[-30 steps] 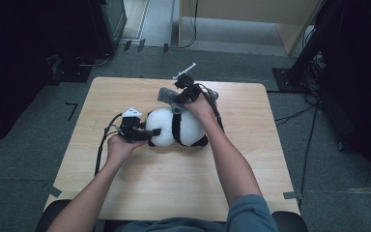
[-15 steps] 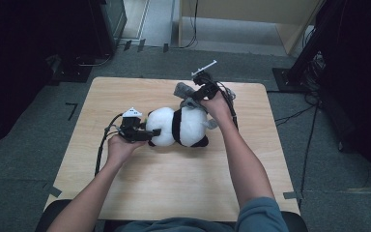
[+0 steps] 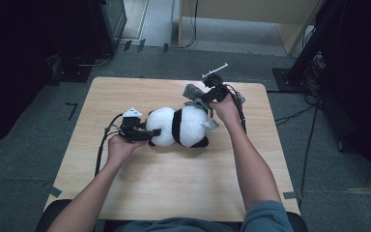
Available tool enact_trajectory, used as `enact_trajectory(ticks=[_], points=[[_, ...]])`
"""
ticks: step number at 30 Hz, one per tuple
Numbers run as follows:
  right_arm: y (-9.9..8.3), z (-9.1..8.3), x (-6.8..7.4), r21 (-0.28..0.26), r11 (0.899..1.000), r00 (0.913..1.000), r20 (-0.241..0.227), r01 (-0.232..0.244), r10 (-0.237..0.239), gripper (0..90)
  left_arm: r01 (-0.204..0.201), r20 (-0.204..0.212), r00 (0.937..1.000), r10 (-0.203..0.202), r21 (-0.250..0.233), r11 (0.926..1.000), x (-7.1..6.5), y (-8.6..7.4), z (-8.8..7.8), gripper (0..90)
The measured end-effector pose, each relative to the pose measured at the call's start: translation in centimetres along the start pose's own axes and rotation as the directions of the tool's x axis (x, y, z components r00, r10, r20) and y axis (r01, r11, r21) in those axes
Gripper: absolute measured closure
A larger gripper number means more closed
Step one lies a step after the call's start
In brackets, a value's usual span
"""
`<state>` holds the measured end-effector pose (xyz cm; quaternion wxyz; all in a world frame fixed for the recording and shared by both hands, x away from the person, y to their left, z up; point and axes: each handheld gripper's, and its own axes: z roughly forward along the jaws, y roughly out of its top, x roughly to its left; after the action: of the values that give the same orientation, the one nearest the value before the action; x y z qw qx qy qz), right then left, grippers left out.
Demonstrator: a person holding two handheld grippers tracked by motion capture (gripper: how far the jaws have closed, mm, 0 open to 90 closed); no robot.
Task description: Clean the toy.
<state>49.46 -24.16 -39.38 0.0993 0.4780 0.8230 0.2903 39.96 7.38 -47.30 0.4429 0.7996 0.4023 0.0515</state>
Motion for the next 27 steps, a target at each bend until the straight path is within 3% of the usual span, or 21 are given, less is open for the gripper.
enact_trajectory(ticks=[5, 11, 18, 27], points=[[0.3, -1.1, 0.1, -0.055, 0.998, 0.9992, -0.037, -0.019, 0.017, 76.8, 0.002, 0.000, 1.0000, -0.002, -0.001, 1.0000, 0.0, 0.0, 0.0, 37.7], [1.6, -2.2, 1.7, -0.097, 0.995, 0.9975, -0.071, -0.007, 0.001, 76.8, 0.001, -0.001, 1.0000, -0.001, -0.003, 1.0000, 0.0, 0.0, 0.0, 37.7], [3.6, -1.6, 5.4, -0.111, 0.991, 0.9900, -0.114, 0.071, -0.083, 76.4, 0.005, -0.001, 1.0000, -0.005, -0.004, 1.0000, 0.0, 0.0, 0.0, 37.7], [4.7, 1.6, 10.2, -0.063, 0.984, 0.9715, -0.158, 0.168, -0.176, 75.8, 0.006, -0.001, 1.0000, -0.006, -0.003, 1.0000, 0.0, 0.0, 0.0, 37.7]])
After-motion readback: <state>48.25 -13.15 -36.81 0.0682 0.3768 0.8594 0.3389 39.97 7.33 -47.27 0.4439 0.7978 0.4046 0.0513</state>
